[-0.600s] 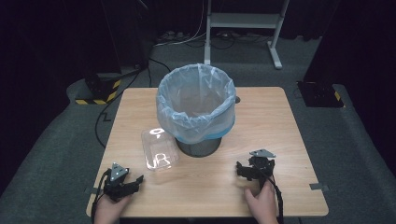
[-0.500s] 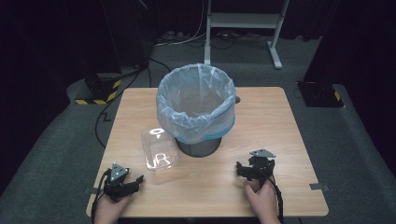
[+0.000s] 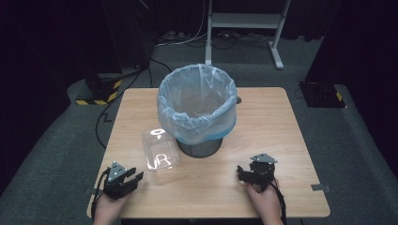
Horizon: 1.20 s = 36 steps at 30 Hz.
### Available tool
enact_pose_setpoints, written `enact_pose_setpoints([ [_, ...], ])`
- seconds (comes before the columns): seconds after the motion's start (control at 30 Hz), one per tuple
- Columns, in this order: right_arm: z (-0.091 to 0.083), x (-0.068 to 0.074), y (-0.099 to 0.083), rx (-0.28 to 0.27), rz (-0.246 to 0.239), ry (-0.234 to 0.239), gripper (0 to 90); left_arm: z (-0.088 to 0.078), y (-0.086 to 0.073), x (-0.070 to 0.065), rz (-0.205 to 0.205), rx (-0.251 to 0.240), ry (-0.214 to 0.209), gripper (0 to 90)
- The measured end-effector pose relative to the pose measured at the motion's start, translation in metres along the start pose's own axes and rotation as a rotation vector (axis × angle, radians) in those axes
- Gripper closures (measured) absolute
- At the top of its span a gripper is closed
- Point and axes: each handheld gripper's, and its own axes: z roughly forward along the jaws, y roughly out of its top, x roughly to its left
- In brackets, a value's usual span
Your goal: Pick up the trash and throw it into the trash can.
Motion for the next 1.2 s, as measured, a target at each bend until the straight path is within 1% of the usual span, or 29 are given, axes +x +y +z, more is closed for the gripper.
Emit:
enact_pose_setpoints([
  [0.03, -0.001, -0.001, 0.0, 0.01, 0.0, 0.008, 12.5, -0.004, 0.012, -0.005, -0.007, -0.044, -0.005, 63.5],
  [0.07, -0.001, 0.0, 0.0, 0.01, 0.0, 0.007, 12.6, -0.006, 0.018, -0.008, -0.016, -0.065, -0.01, 63.5],
  [0.1, -0.001, 0.0, 0.0, 0.007, 0.0, 0.005, 12.6, -0.006, 0.018, -0.008, -0.016, -0.065, -0.01, 62.5],
  [0.13, 0.0, 0.0, 0.0, 0.0, 0.0, 0.0, 12.6, -0.004, 0.032, -0.013, -0.022, -0.1, -0.009, 59.6],
  [0.17, 0.0, 0.0, 0.0, 0.001, -0.002, 0.002, 12.7, -0.002, 0.039, -0.016, -0.024, -0.108, 0.001, 54.5],
  [0.2, 0.0, 0.0, 0.0, 0.001, -0.002, 0.002, 12.8, -0.002, 0.039, -0.016, -0.024, -0.108, 0.001, 49.8],
  [0.23, 0.0, 0.0, 0.0, 0.001, -0.002, 0.002, 12.9, 0.008, 0.05, -0.018, -0.032, -0.108, 0.019, 46.7],
  [0.27, 0.0, 0.0, 0.0, -0.003, -0.002, 0.002, 13.1, 0.016, 0.053, -0.018, -0.05, -0.092, 0.029, 42.2],
  [0.3, 0.0, 0.0, 0.0, -0.006, -0.012, 0.003, 13.4, 0.023, 0.057, -0.016, -0.058, -0.066, 0.04, 38.9],
  [0.33, 0.0, 0.0, 0.0, -0.006, -0.012, 0.003, 13.4, 0.023, 0.057, -0.016, -0.058, -0.066, 0.04, 37.6],
  [0.37, -0.001, -0.001, 0.0, 0.005, -0.016, 0.012, 14.0, 0.033, 0.059, -0.011, -0.096, -0.024, 0.038, 37.2],
  [0.4, -0.001, 0.0, 0.0, 0.006, -0.014, 0.014, 14.2, 0.036, 0.059, -0.01, -0.104, -0.014, 0.034, 37.5],
  [0.43, -0.001, 0.0, 0.0, 0.006, -0.014, 0.014, 14.2, 0.036, 0.059, -0.01, -0.104, -0.014, 0.034, 37.7],
  [0.47, -0.001, 0.0, 0.0, 0.001, -0.013, 0.012, 14.9, 0.037, 0.057, -0.008, -0.105, -0.02, 0.022, 37.9],
  [0.5, -0.001, 0.001, -0.001, -0.011, -0.014, 0.006, 15.4, 0.037, 0.056, -0.007, -0.111, -0.02, 0.015, 39.6],
  [0.53, -0.001, 0.001, -0.001, -0.011, -0.014, 0.006, 15.4, 0.037, 0.056, -0.007, -0.111, -0.02, 0.015, 40.4],
  [0.57, -0.001, 0.001, -0.001, -0.014, -0.02, 0.005, 16.4, 0.033, 0.054, -0.008, -0.102, -0.019, -0.005, 42.7],
  [0.6, -0.001, 0.002, -0.001, -0.012, -0.015, 0.006, 16.3, 0.032, 0.053, -0.009, -0.09, -0.024, -0.008, 43.5],
  [0.73, -0.001, 0.001, -0.001, -0.015, -0.02, 0.006, 16.5, 0.026, 0.048, -0.012, -0.08, -0.032, -0.027, 47.6],
  [0.77, -0.001, 0.002, -0.001, -0.015, -0.017, 0.005, 16.5, 0.025, 0.048, -0.014, -0.076, -0.033, -0.028, 49.1],
  [0.8, -0.001, 0.002, -0.001, -0.015, -0.018, 0.005, 16.6, 0.023, 0.047, -0.015, -0.062, -0.033, -0.025, 50.2],
  [0.87, -0.001, 0.002, -0.001, -0.016, -0.021, 0.004, 16.7, 0.021, 0.046, -0.016, -0.049, -0.035, -0.027, 55.1],
  [0.97, -0.001, 0.002, -0.001, -0.016, -0.023, 0.003, 16.9, 0.018, 0.045, -0.015, -0.045, -0.034, -0.028, 63.9],
  [1.0, -0.001, 0.003, -0.001, -0.017, -0.023, 0.002, 17.0, 0.016, 0.044, -0.014, -0.051, -0.038, -0.038, 65.7],
  [1.1, -0.001, 0.002, -0.001, -0.021, -0.029, 0.0, 17.4, 0.014, 0.042, -0.014, -0.046, -0.045, -0.038, 70.6],
  [1.17, -0.003, 0.004, -0.001, -0.016, -0.033, 0.01, 21.5, 0.012, 0.041, -0.016, -0.037, -0.044, -0.038, 71.5],
  [1.2, -0.004, 0.005, -0.002, -0.026, -0.058, 0.009, 25.7, 0.011, 0.04, -0.017, -0.034, -0.048, -0.032, 70.8],
])
